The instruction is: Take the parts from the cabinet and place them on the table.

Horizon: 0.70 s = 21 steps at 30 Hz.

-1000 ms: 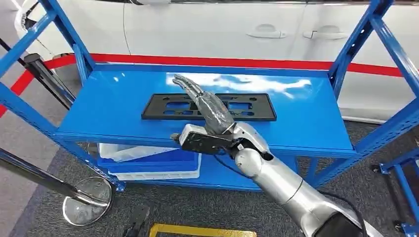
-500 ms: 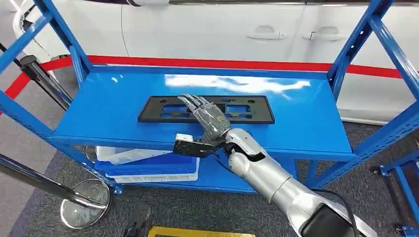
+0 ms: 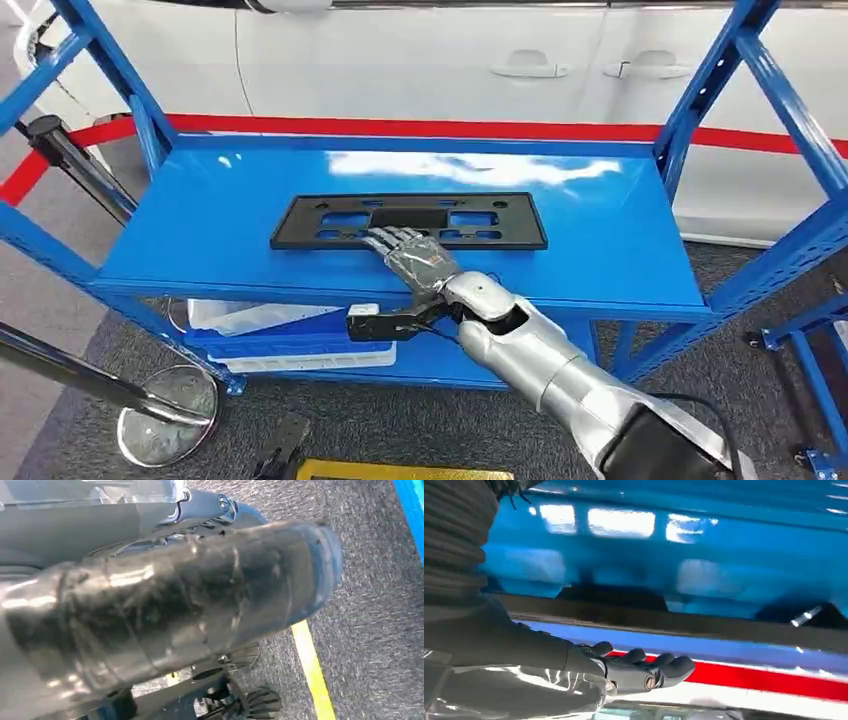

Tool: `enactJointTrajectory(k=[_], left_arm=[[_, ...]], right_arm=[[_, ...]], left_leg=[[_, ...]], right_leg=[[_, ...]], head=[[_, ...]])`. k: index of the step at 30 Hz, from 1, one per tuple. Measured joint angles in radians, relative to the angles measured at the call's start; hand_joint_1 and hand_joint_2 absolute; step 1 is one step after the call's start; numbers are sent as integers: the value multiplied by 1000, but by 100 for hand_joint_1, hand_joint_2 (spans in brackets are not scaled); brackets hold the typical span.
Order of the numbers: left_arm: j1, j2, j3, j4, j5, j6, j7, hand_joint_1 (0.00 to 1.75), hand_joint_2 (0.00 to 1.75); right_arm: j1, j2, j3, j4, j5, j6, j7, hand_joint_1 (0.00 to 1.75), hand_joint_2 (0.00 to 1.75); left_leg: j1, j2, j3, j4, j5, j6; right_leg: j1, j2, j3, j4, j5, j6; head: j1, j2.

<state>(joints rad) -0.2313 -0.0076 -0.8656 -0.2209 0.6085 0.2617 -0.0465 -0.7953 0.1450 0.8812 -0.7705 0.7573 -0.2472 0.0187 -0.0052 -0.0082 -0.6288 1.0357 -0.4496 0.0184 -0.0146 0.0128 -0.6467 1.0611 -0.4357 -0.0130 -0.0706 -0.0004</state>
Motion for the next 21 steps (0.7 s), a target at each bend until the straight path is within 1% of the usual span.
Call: enactJointTrajectory(k=[1,2,3,4,5,6,7,8,9,10,11,12,13,14,15,16,17,18,19,20,21], left_arm=[[2,0,0,0,0,-2,1,0,0],[3,0,0,0,0,-3,1,0,0],[3,-1,0,0,-1,-4,1,0,0],[2,0,0,0,-1,-5,1,0,0],[2,1,0,0,-1,-5,3,0,0],[2,1,0,0,-2,-5,5,0,0],[3,1,0,0,-2,-5,6,0,0],[5,2,0,0,-2,-5,7,0,0],[7,1,0,0,-2,-7,8,0,0],[8,1,0,0,-3,-7,8,0,0],[8,1,-1,0,-4,-8,10,0,0],[9,1,-1,0,-6,-10,10,0,0],[7,1,-1,0,-9,-10,10,0,0],[9,2,-1,0,-10,-10,11,0,0],[10,2,-1,0,-11,-10,12,0,0],[11,2,-1,0,-12,-10,12,0,0],[12,2,-1,0,-14,-10,12,0,0],[12,5,-1,0,-14,-10,12,0,0],[11,4,-1,0,-15,-10,12,0,0],[11,4,-1,0,-16,-10,11,0,0],[12,3,-1,0,-17,-10,11,0,0]], right_arm=[[-2,1,1,7,16,1,10,0,175],[-5,2,3,12,29,2,20,0,175],[-10,3,4,23,42,3,30,0,175],[-18,3,7,31,56,6,38,0,175],[-21,3,8,38,69,9,48,0,175],[-21,3,8,46,80,10,56,0,175],[-20,3,11,59,90,11,66,0,175],[-19,3,15,69,100,11,72,0,175],[-20,3,18,77,111,8,80,0,175],[-22,3,20,80,123,2,88,0,175],[-24,4,23,85,135,-8,101,0,175],[-26,5,23,90,145,-24,113,0,175],[-28,7,23,98,156,-45,125,0,175],[-28,8,23,101,162,-60,130,0,175],[-27,8,23,107,168,-73,135,0,175],[-26,9,23,111,173,-82,137,0,175],[-26,12,24,116,177,-91,140,0,175],[-26,17,24,120,181,-97,144,0,175],[-26,19,24,127,188,-105,153,0,175],[-26,20,24,132,192,-111,159,0,175],[-26,20,24,135,193,-115,163,0,175]], left_leg=[[0,0,2,-3,2,2],[9,2,14,-23,12,10],[11,5,22,-34,17,11],[12,5,22,-35,18,15],[12,6,22,-35,18,19],[11,6,22,-34,17,20],[11,6,21,-33,17,20],[11,5,21,-32,16,20],[12,4,21,-30,14,19],[12,4,21,-27,13,17],[13,3,21,-20,7,13],[13,3,18,-10,0,7],[3,2,9,2,-4,0],[4,1,7,-1,-3,-2],[5,2,7,1,-1,-6],[6,2,9,-4,1,-9],[6,1,8,-2,-1,-11],[8,3,4,6,-12,-17],[7,3,-14,49,-42,-24],[9,3,-43,110,-74,-28],[12,3,-81,190,-108,-32]], right_leg=[[0,0,4,-7,3,7],[6,0,7,-8,0,14],[3,-4,1,8,-13,17],[5,-5,-19,55,-46,19],[4,-5,-51,126,-82,21],[3,-5,-83,195,-111,23],[3,-5,-116,261,-131,25],[3,-5,-126,279,-124,26],[2,-5,-113,248,-95,27],[1,-5,-87,193,-60,26],[-1,-7,-37,90,-9,25],[-2,-9,-4,13,4,23],[2,-8,11,1,-10,20],[3,-5,5,6,-7,10],[5,-5,3,5,-6,7],[7,-3,2,6,-6,2],[2,-4,3,2,-3,-4],[-3,-7,7,-1,-1,-8],[-5,-9,8,-3,-1,-14],[-4,-11,6,-3,0,-16],[-3,-13,5,-2,0,-16]], head=[[-1,0],[0,0],[3,0],[4,0],[5,0],[3,0],[5,0],[5,0],[5,0],[4,0],[5,0],[5,0],[5,0],[1,0],[0,0],[0,0],[0,0],[0,0],[-7,0],[-8,0],[-6,0]])
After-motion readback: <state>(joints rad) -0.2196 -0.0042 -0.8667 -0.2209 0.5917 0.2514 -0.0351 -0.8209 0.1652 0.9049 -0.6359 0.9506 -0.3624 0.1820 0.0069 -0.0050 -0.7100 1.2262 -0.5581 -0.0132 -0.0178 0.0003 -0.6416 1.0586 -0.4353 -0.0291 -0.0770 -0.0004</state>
